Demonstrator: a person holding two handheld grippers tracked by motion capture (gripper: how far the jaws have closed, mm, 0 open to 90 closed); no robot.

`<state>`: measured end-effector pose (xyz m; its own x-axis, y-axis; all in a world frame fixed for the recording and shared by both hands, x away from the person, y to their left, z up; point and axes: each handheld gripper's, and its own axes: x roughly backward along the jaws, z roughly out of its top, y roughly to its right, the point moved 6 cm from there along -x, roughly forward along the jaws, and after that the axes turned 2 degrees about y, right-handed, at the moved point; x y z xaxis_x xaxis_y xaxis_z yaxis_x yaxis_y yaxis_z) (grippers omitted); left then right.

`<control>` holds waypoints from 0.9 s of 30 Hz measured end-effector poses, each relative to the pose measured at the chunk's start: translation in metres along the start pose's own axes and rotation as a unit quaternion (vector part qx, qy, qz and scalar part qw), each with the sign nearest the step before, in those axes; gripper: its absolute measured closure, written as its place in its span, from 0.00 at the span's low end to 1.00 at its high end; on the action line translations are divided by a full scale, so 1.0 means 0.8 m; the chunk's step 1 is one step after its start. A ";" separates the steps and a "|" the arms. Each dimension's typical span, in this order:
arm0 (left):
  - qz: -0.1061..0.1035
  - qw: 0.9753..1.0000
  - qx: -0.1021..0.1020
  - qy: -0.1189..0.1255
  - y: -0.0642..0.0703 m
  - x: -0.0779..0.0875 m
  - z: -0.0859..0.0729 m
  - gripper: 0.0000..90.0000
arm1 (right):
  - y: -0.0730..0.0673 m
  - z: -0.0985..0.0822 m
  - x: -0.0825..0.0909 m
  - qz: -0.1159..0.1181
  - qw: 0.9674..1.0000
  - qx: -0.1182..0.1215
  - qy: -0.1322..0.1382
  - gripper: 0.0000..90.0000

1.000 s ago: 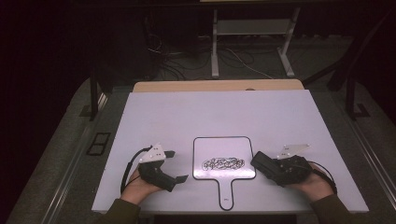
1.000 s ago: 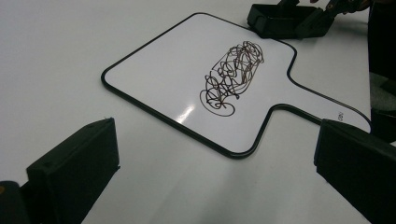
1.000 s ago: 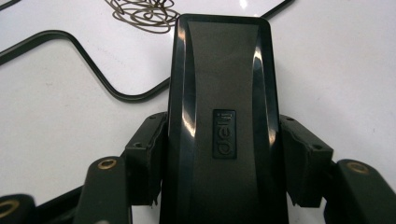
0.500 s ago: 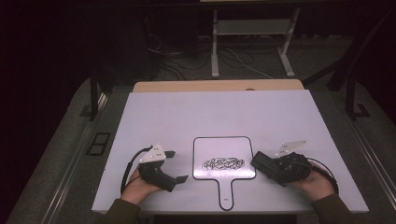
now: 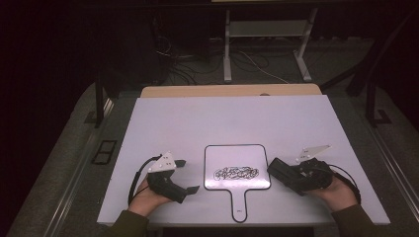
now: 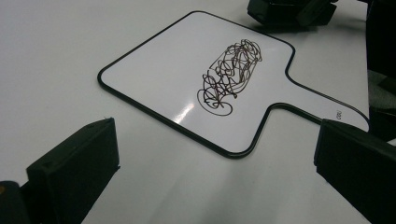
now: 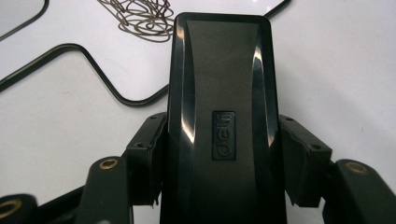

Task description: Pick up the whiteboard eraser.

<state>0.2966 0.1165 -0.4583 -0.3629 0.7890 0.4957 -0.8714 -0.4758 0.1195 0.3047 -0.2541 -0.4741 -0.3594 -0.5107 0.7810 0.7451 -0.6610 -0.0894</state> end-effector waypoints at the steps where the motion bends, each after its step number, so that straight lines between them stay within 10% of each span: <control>1: 0.000 1.000 0.000 0.000 0.000 0.000 0.000 0.00 | 0.000 0.000 0.001 0.000 1.000 -0.001 0.001 0.43; 27: -0.003 1.000 0.009 0.006 -0.004 0.000 0.000 0.00 | 0.000 0.038 0.008 0.023 0.999 -0.001 0.037 0.43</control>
<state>0.2992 0.1181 -0.4589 -0.3620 0.7965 0.4844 -0.8673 -0.4783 0.1382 0.3192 -0.2404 -0.4502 -0.3657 -0.5790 0.7287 0.7602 -0.6375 -0.1250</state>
